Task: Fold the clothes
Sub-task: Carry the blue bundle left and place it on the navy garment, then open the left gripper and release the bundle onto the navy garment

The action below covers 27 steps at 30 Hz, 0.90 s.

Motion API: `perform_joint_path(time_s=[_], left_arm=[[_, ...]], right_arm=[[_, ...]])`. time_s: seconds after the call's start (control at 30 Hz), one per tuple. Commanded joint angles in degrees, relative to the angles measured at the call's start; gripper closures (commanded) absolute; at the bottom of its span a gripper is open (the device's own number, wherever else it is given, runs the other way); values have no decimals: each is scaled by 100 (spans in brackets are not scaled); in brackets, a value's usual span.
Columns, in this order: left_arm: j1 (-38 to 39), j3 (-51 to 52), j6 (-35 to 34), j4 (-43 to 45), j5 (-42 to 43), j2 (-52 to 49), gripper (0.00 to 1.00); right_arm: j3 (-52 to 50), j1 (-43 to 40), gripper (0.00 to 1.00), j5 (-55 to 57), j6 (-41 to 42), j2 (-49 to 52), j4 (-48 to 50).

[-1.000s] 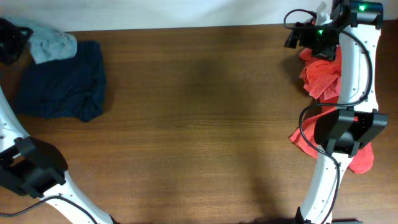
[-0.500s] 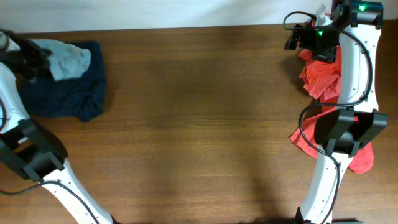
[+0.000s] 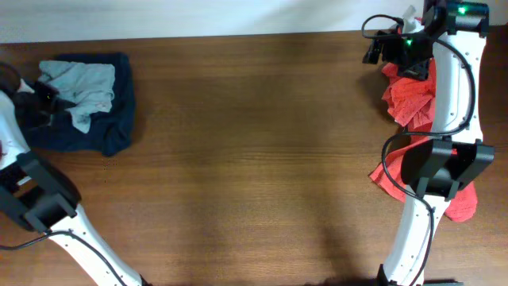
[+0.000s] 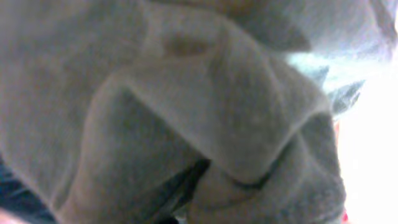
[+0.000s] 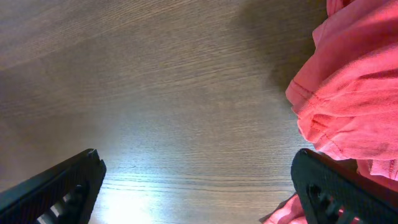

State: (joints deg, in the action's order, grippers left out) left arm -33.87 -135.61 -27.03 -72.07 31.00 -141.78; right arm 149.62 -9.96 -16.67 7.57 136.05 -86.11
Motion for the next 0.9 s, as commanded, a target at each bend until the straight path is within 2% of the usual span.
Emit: perform_joint_path(time_s=[0.0, 0.07, 0.13, 0.2, 0.23, 0.27, 0.3, 0.33, 0.37, 0.53, 0.87], left_arm=[[-227, -20, 122, -155, -103, -7, 98], [-269, -22, 122, -214, -105, -7, 98], [-280, -22, 192, -236, -105, -7, 94], [-260, -22, 278, -234, -109, -7, 87], [-243, -22, 291, -236, -105, -7, 80], [-221, -20, 291, -238, -103, -7, 44], [-192, -22, 291, -251, -85, -7, 18], [-175, -20, 291, -260, -33, -7, 5], [-164, -20, 297, -260, 55, -7, 1], [-203, -61, 463, -205, 874, -7, 1], [-140, -514, 765, -636, 662, 374, 1]], right_arm=[[17, 37, 2, -70, -28, -68, 20], [17, 37, 1, -70, -28, -68, 20], [17, 37, 2, -72, -28, -68, 20], [17, 37, 2, -72, -26, -68, 22], [17, 37, 2, -72, -26, -68, 26], [17, 37, 2, -72, -26, -68, 37], [17, 37, 2, -72, -26, -68, 44], [17, 46, 2, -72, -26, -68, 50], [17, 55, 2, -72, -26, -68, 57], [17, 133, 2, -70, -28, -68, 85], [17, 175, 2, -72, -26, -68, 109]])
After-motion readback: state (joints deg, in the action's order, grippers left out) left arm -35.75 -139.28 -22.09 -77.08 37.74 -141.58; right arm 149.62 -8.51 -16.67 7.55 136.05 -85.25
